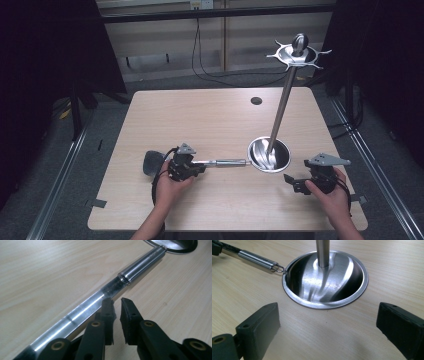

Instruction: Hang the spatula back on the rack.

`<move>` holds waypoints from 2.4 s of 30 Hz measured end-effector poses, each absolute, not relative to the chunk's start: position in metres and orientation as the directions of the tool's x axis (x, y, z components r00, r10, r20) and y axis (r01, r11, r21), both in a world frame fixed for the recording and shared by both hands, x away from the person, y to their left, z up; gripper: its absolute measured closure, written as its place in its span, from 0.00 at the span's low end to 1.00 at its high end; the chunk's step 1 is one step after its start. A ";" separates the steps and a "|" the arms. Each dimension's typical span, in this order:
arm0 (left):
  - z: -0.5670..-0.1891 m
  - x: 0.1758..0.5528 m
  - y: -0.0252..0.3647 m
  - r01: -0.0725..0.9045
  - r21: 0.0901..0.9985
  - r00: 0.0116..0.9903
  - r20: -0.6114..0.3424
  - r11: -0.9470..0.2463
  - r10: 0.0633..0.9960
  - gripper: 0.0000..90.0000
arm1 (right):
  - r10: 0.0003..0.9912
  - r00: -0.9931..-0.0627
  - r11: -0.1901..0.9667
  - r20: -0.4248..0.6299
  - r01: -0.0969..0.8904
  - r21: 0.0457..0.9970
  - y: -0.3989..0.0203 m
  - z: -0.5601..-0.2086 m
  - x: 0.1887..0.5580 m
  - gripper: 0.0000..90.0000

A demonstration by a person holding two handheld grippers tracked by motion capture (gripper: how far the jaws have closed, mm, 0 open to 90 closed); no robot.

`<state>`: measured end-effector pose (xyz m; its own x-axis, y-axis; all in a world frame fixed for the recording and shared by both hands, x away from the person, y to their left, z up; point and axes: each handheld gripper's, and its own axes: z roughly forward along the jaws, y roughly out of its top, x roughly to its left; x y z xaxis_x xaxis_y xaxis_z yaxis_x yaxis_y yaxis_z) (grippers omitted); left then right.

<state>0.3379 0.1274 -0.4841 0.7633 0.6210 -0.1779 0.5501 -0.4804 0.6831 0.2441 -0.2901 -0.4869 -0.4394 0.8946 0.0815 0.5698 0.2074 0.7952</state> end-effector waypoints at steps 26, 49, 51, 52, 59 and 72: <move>-0.491 0.375 0.115 0.441 0.611 0.857 -0.069 -0.657 0.511 0.50 | 0.894 -0.439 0.204 0.085 0.570 0.796 -0.293 -0.488 0.245 0.05; -0.478 0.375 0.105 0.428 0.461 0.884 -0.035 -0.778 0.466 0.69 | 0.895 -0.439 0.205 0.083 0.569 0.796 -0.294 -0.487 0.244 0.05; -0.478 0.373 0.104 0.439 0.457 0.880 -0.045 -0.773 0.473 0.71 | 0.895 -0.439 0.205 0.083 0.568 0.797 -0.294 -0.487 0.244 0.05; -0.478 0.372 0.103 0.444 0.456 0.878 -0.050 -0.771 0.476 0.74 | 0.895 -0.439 0.205 0.082 0.568 0.797 -0.294 -0.487 0.244 0.05; -0.475 0.372 0.097 0.446 0.423 0.878 -0.036 -0.789 0.478 0.83 | 0.896 -0.438 0.205 0.078 0.562 0.801 -0.293 -0.486 0.244 0.05; -0.462 0.373 0.106 0.527 0.508 0.813 -0.070 -0.681 0.577 0.84 | 0.896 -0.435 0.190 0.089 0.557 0.809 -0.295 -0.486 0.244 0.05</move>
<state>0.3732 0.1060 -0.4620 0.8135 0.5774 -0.0703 0.5272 -0.6809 0.5083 0.2443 -0.2950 -0.4858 -0.4352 0.8959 0.0892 0.5566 0.1898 0.8088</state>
